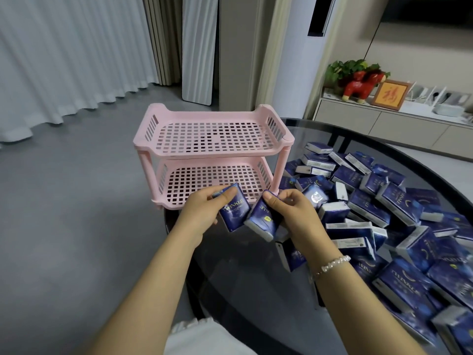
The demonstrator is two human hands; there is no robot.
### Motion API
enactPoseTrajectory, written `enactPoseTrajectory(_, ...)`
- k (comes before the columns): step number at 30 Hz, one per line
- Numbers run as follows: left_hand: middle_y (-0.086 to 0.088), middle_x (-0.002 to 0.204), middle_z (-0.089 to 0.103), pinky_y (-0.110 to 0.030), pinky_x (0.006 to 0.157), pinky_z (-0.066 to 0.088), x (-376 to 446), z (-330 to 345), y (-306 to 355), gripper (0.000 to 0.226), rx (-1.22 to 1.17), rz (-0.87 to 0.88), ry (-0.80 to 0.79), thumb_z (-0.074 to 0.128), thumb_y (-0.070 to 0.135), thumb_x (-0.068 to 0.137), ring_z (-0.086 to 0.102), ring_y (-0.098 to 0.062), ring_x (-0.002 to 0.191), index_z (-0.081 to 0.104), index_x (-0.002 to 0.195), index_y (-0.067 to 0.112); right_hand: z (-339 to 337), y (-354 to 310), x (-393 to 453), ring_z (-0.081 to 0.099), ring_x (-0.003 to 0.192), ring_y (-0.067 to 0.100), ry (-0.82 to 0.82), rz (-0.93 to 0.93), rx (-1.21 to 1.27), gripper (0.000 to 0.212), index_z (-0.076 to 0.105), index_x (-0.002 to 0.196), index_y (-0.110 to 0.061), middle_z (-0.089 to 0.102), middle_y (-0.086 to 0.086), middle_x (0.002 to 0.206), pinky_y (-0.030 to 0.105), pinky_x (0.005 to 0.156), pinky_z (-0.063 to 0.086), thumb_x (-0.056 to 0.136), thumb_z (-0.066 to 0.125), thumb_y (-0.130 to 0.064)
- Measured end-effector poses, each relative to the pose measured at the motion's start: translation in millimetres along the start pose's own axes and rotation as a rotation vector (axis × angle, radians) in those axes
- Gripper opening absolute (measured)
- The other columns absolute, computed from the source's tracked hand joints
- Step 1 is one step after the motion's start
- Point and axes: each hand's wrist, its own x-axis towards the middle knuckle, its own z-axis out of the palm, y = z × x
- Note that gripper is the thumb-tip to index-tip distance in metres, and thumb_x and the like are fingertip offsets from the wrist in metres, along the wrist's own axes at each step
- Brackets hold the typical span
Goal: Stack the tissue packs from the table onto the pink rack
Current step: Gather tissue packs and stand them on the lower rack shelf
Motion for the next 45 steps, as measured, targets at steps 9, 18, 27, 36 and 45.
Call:
enactPoseTrajectory(9, 0.007, 0.09, 0.067, -0.024, 0.059, 0.049, -9.2, -7.8, 4.0, 0.014, -0.064, -0.077, -0.088, 0.057, 0.036, 0.092, 0.059, -0.01, 0.074, 0.067, 0.1, 0.028, 4.0, -2.9, -0.1, 0.065, 0.078, -0.004, 0.058, -0.08, -0.047, 0.022, 0.063, 0.113, -0.027, 0.067, -0.008, 0.102, 0.012, 0.067, 0.052, 0.092, 0.057, -0.021)
enactPoseTrajectory(18, 0.001, 0.087, 0.068, -0.023, 0.055, 0.048, -18.6, -5.9, 4.4, 0.025, -0.27, -0.148, -0.154, 0.055, 0.042, 0.09, 0.06, -0.014, 0.076, 0.065, 0.099, 0.021, 13.2, -1.1, -17.9, 0.068, 0.087, 0.029, 0.156, -0.056, -0.051, 0.028, 0.057, 0.097, -0.013, 0.068, 0.016, 0.097, 0.051, 0.077, 0.057, 0.083, 0.068, -0.035)
enactPoseTrajectory(27, -0.008, 0.113, 0.067, -0.043, 0.09, 0.053, -44.1, 16.2, 0.3, 0.051, -0.367, -0.067, -0.156, 0.07, 0.025, 0.075, 0.066, -0.023, 0.102, 0.052, 0.121, 0.01, 23.1, 12.8, -46.7, 0.047, 0.064, 0.014, 0.229, -0.064, -0.079, 0.031, 0.047, 0.073, -0.016, 0.051, -0.001, 0.067, 0.032, 0.065, 0.04, 0.081, 0.069, -0.036)
enactPoseTrajectory(36, -0.007, 0.108, 0.071, -0.042, 0.091, 0.052, -51.7, 18.1, -15.5, 0.023, -0.17, -0.119, -0.039, 0.064, 0.024, 0.089, 0.067, -0.022, 0.1, 0.064, 0.107, 0.01, -41.2, 1.7, -66.0, 0.061, 0.077, 0.013, 0.2, -0.198, -0.823, 0.013, 0.071, 0.095, -0.016, 0.068, 0.001, 0.085, 0.018, 0.062, 0.042, 0.087, 0.065, -0.023)
enactPoseTrajectory(45, -0.009, 0.11, 0.069, -0.026, 0.06, 0.052, -56.1, 16.2, -23.1, 0.034, -0.134, -0.241, -0.031, 0.067, 0.023, 0.087, 0.067, -0.019, 0.091, 0.059, 0.117, 0.008, -38.3, 2.3, -50.2, 0.056, 0.103, 0.029, -0.065, -0.093, -1.239, 0.036, 0.059, 0.113, -0.01, 0.055, 0.01, 0.116, 0.034, 0.082, 0.046, 0.082, 0.069, -0.025)
